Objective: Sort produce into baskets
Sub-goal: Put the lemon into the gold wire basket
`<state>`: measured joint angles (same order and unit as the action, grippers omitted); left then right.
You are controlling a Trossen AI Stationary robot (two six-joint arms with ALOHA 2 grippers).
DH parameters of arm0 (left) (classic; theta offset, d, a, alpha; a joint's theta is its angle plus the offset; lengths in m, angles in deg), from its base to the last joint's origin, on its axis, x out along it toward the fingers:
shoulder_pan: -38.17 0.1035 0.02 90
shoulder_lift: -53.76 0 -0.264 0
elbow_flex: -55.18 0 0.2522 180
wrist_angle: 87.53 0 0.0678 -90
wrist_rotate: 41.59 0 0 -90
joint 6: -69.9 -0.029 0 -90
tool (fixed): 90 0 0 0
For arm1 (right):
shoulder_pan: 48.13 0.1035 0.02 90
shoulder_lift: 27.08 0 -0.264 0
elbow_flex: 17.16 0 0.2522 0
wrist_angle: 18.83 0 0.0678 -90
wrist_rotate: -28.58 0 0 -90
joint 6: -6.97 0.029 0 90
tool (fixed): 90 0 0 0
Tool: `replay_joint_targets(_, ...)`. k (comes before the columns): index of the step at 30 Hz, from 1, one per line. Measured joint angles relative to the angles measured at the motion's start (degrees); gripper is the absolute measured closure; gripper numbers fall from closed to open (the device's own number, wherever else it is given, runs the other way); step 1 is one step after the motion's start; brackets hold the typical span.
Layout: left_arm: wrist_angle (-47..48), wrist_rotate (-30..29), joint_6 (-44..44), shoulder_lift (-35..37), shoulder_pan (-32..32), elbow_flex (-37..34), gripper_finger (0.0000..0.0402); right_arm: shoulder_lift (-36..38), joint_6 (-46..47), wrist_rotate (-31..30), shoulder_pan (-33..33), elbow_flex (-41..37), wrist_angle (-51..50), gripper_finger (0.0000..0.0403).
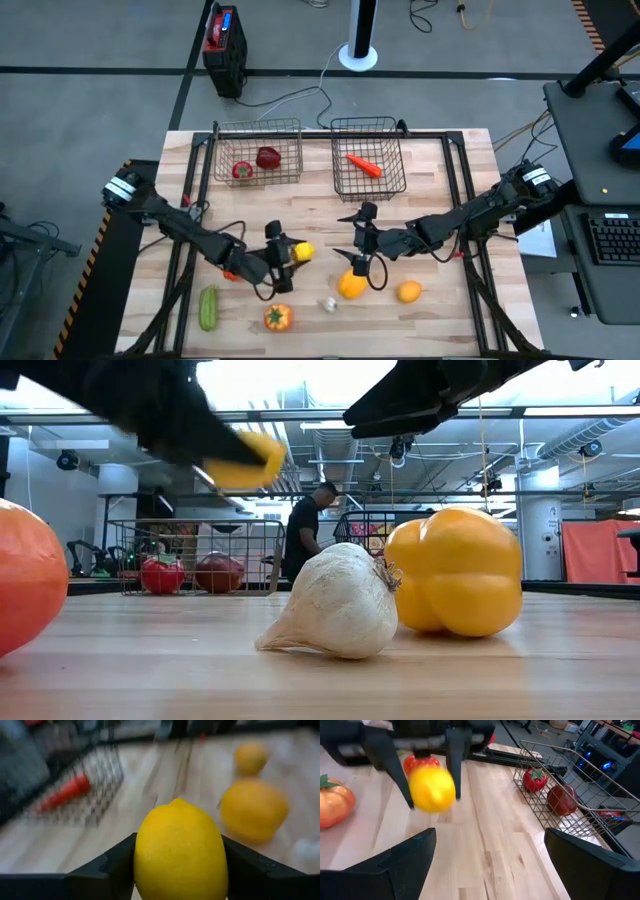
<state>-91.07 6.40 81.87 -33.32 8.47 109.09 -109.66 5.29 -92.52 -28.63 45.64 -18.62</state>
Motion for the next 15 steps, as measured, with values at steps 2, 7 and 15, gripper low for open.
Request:
replay_joint_targets(2,-5.07,-0.12,-4.11,0.48,-0.54,-0.29,0.0188,0.0,0.12,1.08,0.08,-0.05,0.12,0.0039)
replay_joint_targets(7,-14.0,0.01,-11.8,0.23,-1.03,-0.63,0.0188,0.0,-1.96,4.86,0.4,-0.94,5.76,0.0039)
replay_joint_targets(15,-31.01,2.74,-16.25,0.21,-0.99,-5.12,0.0187,0.0,-7.27,12.04,0.52,-4.63,18.63,0.0039)
